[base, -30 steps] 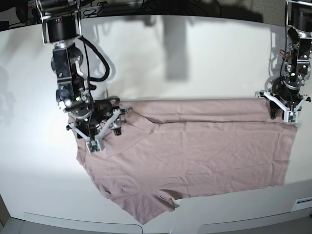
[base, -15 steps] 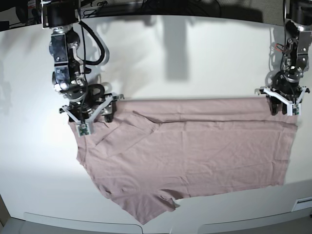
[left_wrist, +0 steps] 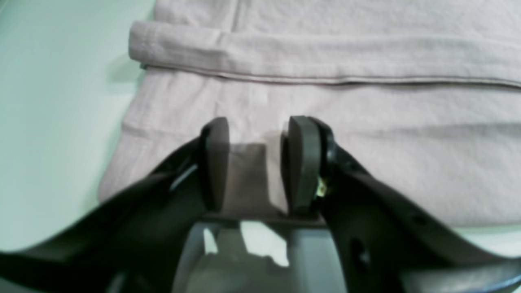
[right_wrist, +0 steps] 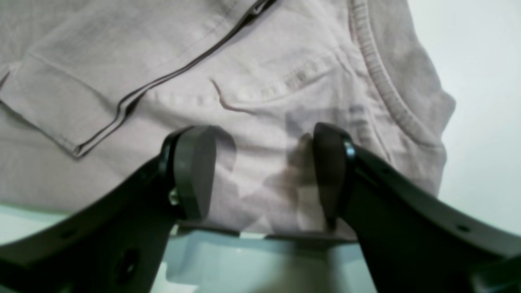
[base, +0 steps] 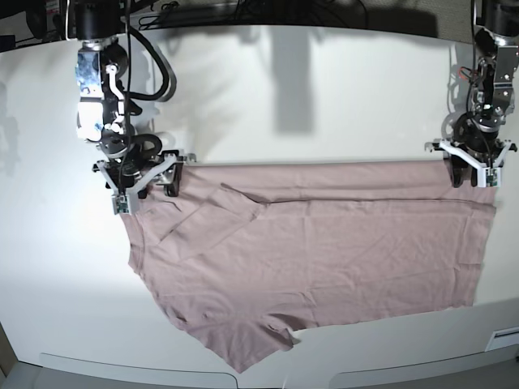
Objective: Fold the T-shirt properly
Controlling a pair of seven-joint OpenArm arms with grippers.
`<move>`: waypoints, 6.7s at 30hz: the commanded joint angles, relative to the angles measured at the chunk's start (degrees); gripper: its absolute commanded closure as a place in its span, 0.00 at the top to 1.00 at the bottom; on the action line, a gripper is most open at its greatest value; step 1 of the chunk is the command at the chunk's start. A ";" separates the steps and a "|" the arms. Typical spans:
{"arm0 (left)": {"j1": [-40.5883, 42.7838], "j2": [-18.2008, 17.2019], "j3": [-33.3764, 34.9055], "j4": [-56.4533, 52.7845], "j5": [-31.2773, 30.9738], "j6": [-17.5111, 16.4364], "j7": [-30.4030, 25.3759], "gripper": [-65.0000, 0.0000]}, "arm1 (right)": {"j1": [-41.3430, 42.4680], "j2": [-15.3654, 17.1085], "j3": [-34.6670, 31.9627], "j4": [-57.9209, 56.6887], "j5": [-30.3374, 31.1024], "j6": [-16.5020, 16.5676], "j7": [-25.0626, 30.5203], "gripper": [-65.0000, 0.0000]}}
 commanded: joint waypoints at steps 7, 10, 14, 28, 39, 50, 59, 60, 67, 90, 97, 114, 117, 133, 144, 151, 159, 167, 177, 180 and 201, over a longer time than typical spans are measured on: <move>2.71 -0.66 0.11 -0.61 1.77 0.66 8.79 0.31 | -0.68 2.32 0.11 1.14 0.04 0.52 -8.02 0.58; 2.75 -0.66 0.11 -0.61 1.77 0.66 10.08 0.31 | -1.11 3.37 0.11 3.61 0.00 0.52 -9.92 0.58; 2.93 -0.68 0.11 -0.22 1.79 0.66 11.69 0.31 | -4.00 4.15 0.11 7.96 -1.70 0.52 -10.08 0.58; 13.46 -2.23 -2.97 17.05 2.19 0.70 13.88 0.31 | -10.12 4.11 0.13 16.55 -1.42 0.48 -7.63 0.58; 11.45 -2.29 -14.58 24.61 1.31 0.63 12.70 0.31 | -6.43 4.04 0.11 23.26 -0.55 -0.37 -5.84 0.58; -0.26 -2.23 -14.47 24.61 0.37 -5.81 39.89 0.31 | 6.80 0.74 0.07 22.88 1.44 -0.81 -32.41 0.58; -1.55 -0.59 -14.40 24.44 -0.85 -5.84 42.47 0.31 | 7.30 0.17 0.07 15.93 1.38 -0.74 -32.39 0.58; -1.55 -0.31 -14.40 24.30 -0.87 -5.99 42.69 0.31 | 7.30 0.17 0.07 14.67 1.40 -0.74 -32.33 0.58; 0.66 2.71 -14.08 24.15 2.05 -6.25 39.76 0.29 | 7.30 0.17 0.07 10.86 1.38 0.57 -29.77 0.58; 5.95 3.32 -11.67 15.08 5.05 -6.19 39.47 0.25 | -2.60 2.45 0.13 10.91 2.01 3.78 -28.50 0.58; 9.09 3.30 -11.80 15.15 5.22 -6.19 38.21 0.25 | -5.66 2.56 0.13 11.02 2.01 4.04 -28.41 0.58; 16.98 1.88 -11.96 19.91 6.08 -5.95 38.64 0.25 | -15.37 2.54 6.75 20.55 6.03 5.20 -28.98 0.58; 18.56 1.88 -11.96 19.91 6.08 -5.97 38.66 0.25 | -17.66 2.54 10.97 20.55 8.94 6.78 -29.03 0.58; 19.69 1.90 -11.93 20.41 6.08 -4.66 38.12 0.25 | -19.32 2.45 16.17 31.30 14.03 12.50 -28.72 0.58; 19.69 1.90 -11.93 21.38 6.05 -4.63 37.97 0.25 | -9.60 2.21 10.40 27.43 13.27 11.63 -28.30 0.58; 19.78 1.90 -11.93 21.38 6.05 -4.66 38.38 0.25 | -5.70 2.23 0.83 17.00 10.27 9.57 -26.43 0.58; 20.85 1.90 -11.93 21.38 6.08 -2.93 38.49 0.25 | -9.33 2.25 3.89 17.00 7.74 9.51 -26.97 0.58; 22.34 1.90 -11.93 21.49 6.10 -2.97 38.16 0.25 | -14.45 2.23 6.16 17.03 7.76 10.54 -25.86 0.58; 24.76 1.90 -11.96 23.67 6.10 -2.93 37.35 0.25 | -16.79 2.25 6.16 19.50 7.74 12.20 -24.96 0.54; 26.05 1.92 -11.93 26.80 6.14 -0.92 35.23 0.25 | -18.27 2.23 6.16 22.12 7.74 12.26 -22.23 0.52; 28.92 1.90 -11.96 30.25 12.11 1.03 33.68 0.25 | -24.46 2.23 6.16 23.39 7.74 12.33 -22.93 0.52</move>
